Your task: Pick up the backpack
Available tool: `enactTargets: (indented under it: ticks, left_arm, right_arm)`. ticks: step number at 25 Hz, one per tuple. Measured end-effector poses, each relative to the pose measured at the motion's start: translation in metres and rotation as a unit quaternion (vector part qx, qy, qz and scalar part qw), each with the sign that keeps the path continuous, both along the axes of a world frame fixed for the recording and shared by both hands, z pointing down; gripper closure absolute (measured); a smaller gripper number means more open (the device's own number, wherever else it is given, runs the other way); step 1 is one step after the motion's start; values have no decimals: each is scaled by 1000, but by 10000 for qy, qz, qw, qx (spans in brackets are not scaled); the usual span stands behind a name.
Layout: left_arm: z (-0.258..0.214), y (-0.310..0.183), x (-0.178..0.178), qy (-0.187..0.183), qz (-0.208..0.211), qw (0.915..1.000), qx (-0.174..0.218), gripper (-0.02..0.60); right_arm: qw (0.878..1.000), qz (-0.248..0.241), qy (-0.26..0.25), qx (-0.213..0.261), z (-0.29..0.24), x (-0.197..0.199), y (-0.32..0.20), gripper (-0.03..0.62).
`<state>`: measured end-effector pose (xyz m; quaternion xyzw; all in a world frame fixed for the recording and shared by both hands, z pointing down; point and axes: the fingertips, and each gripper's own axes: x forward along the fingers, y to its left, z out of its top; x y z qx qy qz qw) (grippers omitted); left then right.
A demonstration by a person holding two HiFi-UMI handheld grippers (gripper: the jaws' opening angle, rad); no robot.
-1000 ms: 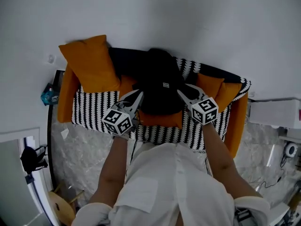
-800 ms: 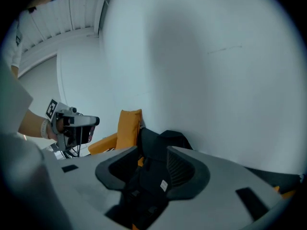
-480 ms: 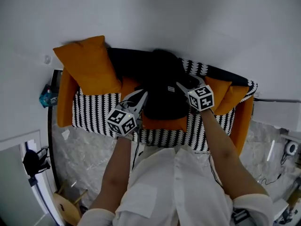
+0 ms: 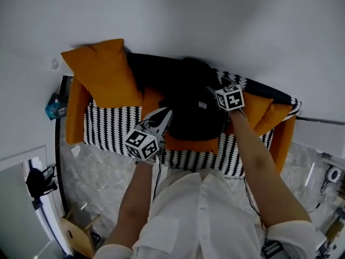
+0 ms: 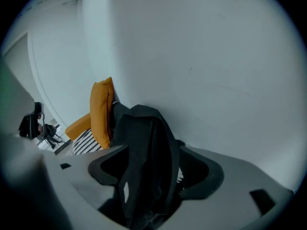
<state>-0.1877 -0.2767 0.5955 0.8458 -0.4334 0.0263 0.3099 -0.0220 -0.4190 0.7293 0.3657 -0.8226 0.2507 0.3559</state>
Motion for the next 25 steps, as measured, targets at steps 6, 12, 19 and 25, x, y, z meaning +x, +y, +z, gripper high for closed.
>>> enactTargets:
  ticks: [6, 12, 19, 25]
  left_arm:
    - [6, 8, -8, -6, -32, 10000, -87, 543]
    - [10, 14, -9, 15, -55, 9999, -130, 543]
    - [14, 22, 1, 6, 33, 9998, -177, 543]
    - [20, 28, 16, -21, 174, 9996, -236, 543]
  right_arm:
    - [9995, 38, 160, -255, 15, -9, -15, 280]
    - [9985, -337, 369, -234, 14, -19, 4, 518]
    - [9988, 107, -427, -232, -8, 3, 45, 538]
    - [9963, 39, -858, -68, -31, 17, 99, 542]
